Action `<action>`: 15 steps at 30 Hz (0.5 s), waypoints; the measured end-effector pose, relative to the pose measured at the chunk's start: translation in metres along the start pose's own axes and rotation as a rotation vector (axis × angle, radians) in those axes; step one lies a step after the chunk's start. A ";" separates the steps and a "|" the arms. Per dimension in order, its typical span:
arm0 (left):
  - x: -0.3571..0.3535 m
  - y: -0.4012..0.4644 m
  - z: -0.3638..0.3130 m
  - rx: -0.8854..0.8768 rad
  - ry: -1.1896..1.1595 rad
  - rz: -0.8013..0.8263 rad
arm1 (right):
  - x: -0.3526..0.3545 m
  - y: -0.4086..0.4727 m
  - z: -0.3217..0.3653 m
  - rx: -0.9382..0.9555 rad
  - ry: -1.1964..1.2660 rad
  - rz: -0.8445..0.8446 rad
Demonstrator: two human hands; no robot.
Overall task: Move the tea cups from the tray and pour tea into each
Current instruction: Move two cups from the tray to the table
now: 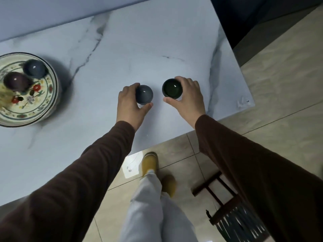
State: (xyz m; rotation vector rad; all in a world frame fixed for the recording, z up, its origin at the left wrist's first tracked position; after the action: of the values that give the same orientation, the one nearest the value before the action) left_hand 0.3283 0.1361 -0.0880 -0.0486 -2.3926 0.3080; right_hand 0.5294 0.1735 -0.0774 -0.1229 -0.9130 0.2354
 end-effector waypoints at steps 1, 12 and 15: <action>-0.004 0.008 -0.003 0.001 -0.006 0.002 | 0.003 0.007 -0.006 -0.008 0.007 0.000; -0.051 0.078 -0.029 0.068 0.021 0.011 | 0.026 0.081 -0.063 -0.011 0.071 0.052; -0.061 0.099 -0.037 0.095 0.038 -0.016 | 0.031 0.108 -0.075 0.026 0.079 0.078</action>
State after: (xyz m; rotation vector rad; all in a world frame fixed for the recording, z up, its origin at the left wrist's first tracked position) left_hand 0.3933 0.2327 -0.1247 0.0085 -2.3360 0.4092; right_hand 0.5915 0.2857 -0.1210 -0.1432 -0.8275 0.3125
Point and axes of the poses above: each hand's wrist, its own y-axis towards the middle knuckle, its own x-axis out of the back of the hand, z = x × y, the point moved 8 cm from there along y, towards the middle knuckle, and after that the axes turned 7 degrees about z, right-handed, at the moved point
